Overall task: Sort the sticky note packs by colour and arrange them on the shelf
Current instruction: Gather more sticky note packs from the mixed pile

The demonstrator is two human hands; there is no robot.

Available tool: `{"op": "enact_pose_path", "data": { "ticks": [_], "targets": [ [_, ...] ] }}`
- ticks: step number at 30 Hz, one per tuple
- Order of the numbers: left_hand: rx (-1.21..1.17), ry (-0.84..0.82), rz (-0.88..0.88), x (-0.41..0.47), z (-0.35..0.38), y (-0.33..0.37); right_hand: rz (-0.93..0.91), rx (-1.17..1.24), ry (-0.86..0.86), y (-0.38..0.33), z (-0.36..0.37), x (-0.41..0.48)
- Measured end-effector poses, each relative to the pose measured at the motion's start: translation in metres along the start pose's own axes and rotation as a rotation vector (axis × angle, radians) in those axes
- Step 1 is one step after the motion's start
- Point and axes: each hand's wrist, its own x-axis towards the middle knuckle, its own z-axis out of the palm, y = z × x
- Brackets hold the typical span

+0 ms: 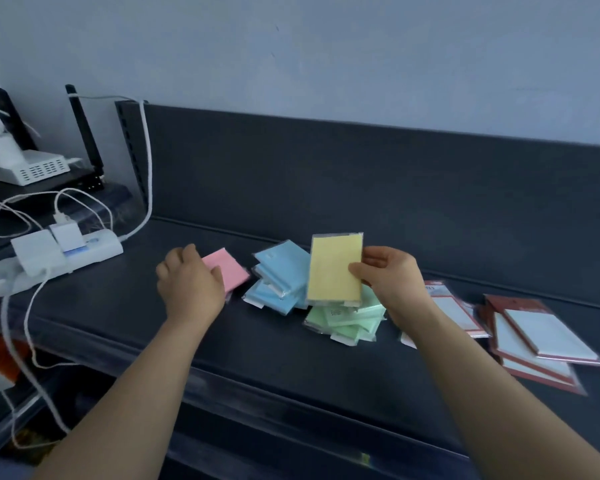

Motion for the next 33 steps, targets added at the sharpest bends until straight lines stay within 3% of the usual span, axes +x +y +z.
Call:
{"op": "enact_pose_path", "data": {
  "ticks": [10,20,28,33],
  "targets": [
    [-0.145,-0.031,0.394,-0.069,0.016,0.091,0.08,0.011,0.139,0.009,-0.08,-0.018],
    [-0.254,-0.254,0.578,-0.181,0.067,0.211,0.072,-0.165,0.349,0.04,-0.242,-0.047],
    [0.036,-0.35,0.799,-0.269,0.112,0.28,0.18,-0.293,0.379,0.088,-0.355,-0.066],
    [0.194,-0.35,0.739,-0.289,0.127,0.288,0.199,-0.432,0.259,0.109,-0.377,-0.071]
  ]
}}
